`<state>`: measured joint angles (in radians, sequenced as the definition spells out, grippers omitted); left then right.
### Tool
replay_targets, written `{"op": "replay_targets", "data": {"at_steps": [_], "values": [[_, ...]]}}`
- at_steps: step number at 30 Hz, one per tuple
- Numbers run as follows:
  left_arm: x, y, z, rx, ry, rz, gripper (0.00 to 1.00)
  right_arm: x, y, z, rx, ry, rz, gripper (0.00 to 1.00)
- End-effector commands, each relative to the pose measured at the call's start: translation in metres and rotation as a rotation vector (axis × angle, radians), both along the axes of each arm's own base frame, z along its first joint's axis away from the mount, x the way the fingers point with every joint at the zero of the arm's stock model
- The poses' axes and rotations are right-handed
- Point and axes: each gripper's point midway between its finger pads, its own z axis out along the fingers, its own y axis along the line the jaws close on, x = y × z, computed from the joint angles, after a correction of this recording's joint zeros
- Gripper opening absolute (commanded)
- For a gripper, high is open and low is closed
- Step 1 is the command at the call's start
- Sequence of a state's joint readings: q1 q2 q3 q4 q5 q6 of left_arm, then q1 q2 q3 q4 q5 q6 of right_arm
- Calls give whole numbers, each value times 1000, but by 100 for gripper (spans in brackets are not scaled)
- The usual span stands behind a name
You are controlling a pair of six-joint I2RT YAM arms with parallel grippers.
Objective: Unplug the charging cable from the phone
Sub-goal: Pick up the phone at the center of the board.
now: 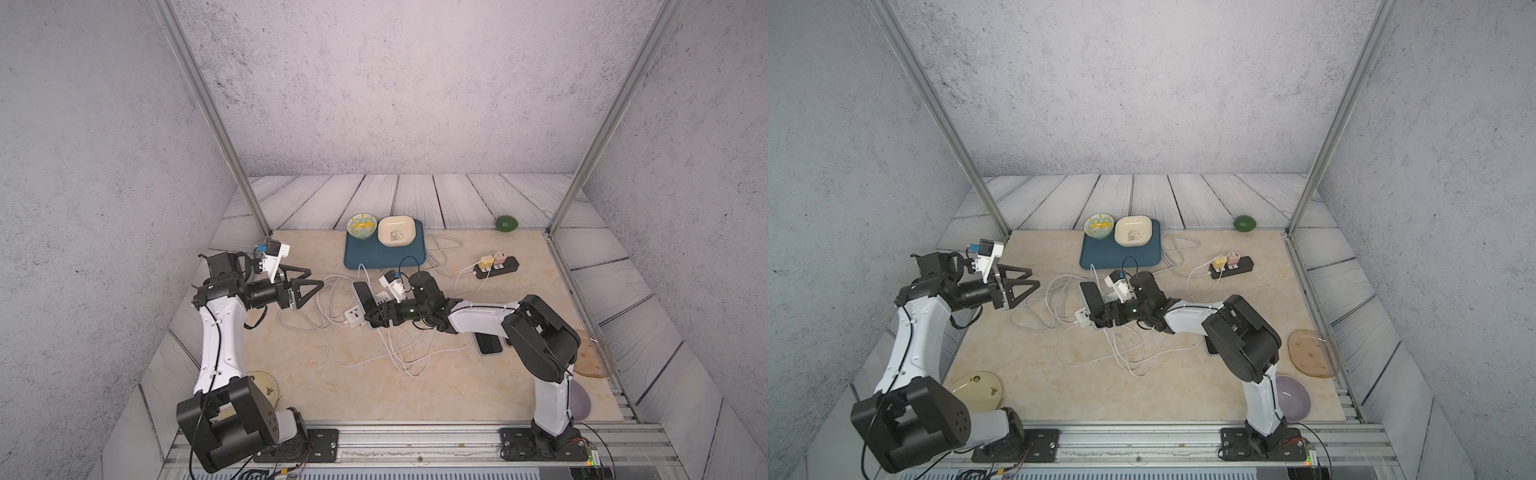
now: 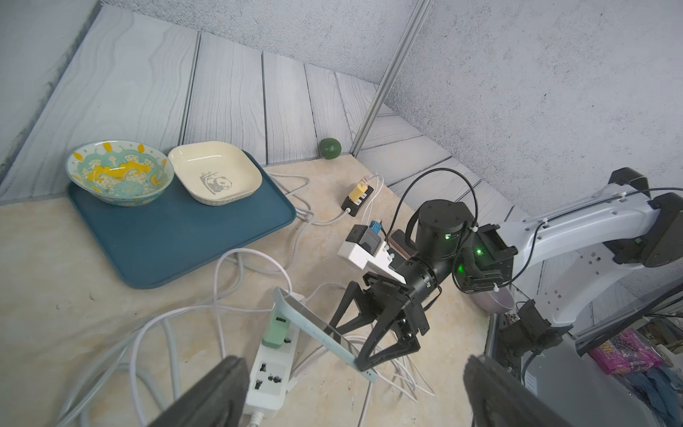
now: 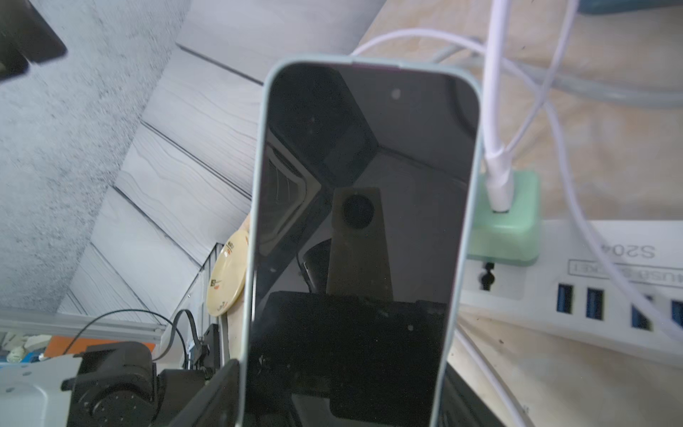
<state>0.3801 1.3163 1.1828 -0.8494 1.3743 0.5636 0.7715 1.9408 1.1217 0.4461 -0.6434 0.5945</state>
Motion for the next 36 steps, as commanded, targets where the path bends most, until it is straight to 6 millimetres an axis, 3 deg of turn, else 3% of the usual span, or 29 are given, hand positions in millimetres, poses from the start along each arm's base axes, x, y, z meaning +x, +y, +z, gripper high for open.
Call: {"op": "replay_targets", "data": {"at_steps": [1,11,17,20,25,36], "values": [[-2,-2,13,-69,13,-18,98,0,3,74,209,-125,19,46],[-5,-12,8,-196,103,-86,98,-13,-7,109,364,-172,78,49],[-23,-25,23,-282,88,-134,98,-22,-12,122,402,-210,108,50],[-11,-26,19,-328,141,-133,98,-27,-14,129,428,-225,130,50],[-14,-42,8,-323,136,-188,98,-38,-17,141,462,-237,176,51],[-32,-71,18,-295,42,-290,98,-51,-21,159,525,-251,218,51]]}}
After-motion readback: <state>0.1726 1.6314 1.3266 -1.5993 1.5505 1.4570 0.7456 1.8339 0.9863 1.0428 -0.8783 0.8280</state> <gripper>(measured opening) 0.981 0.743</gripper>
